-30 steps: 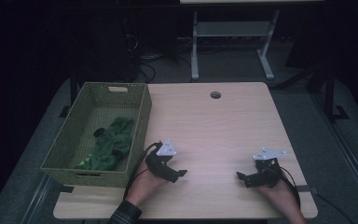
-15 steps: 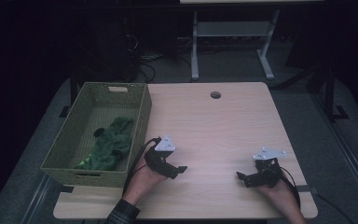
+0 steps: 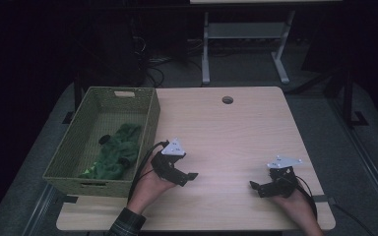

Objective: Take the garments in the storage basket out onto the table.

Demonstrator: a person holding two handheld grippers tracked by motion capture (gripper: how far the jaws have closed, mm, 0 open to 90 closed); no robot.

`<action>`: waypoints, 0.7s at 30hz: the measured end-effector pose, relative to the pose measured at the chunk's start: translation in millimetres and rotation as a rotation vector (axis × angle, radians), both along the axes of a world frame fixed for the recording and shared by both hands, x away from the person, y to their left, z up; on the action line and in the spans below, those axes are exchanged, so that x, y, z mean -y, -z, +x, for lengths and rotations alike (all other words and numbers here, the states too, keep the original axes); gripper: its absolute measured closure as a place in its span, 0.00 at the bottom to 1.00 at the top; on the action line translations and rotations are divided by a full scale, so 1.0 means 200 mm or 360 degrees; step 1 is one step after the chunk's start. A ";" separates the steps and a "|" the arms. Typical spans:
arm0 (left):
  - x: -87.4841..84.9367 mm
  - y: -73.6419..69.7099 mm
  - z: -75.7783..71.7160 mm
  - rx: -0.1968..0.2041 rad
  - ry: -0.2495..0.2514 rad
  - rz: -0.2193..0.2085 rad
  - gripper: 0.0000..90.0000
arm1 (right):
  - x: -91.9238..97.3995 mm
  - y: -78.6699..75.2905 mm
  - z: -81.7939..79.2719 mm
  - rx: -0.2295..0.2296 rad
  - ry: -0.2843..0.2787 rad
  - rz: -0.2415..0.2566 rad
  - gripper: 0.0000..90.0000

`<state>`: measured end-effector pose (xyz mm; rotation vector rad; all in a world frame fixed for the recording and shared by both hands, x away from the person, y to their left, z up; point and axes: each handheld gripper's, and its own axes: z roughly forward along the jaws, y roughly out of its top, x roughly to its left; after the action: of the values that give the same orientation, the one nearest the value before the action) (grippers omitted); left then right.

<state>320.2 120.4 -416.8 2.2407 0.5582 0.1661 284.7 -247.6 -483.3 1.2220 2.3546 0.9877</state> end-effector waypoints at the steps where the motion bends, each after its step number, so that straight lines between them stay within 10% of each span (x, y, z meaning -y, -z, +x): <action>1: 0.00 -0.01 0.00 -0.0001 -0.0002 0.0001 0.15 | 0.00 0.00 0.00 0.0000 0.0000 0.0000 0.00; 21: -0.02 -0.16 0.00 -0.0008 0.0002 -0.0012 0.15 | 0.00 0.00 0.00 0.0000 0.0001 0.0001 0.00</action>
<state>319.6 124.3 -384.2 2.2346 0.5594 0.1578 284.7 -247.6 -483.3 1.2224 2.3542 0.9882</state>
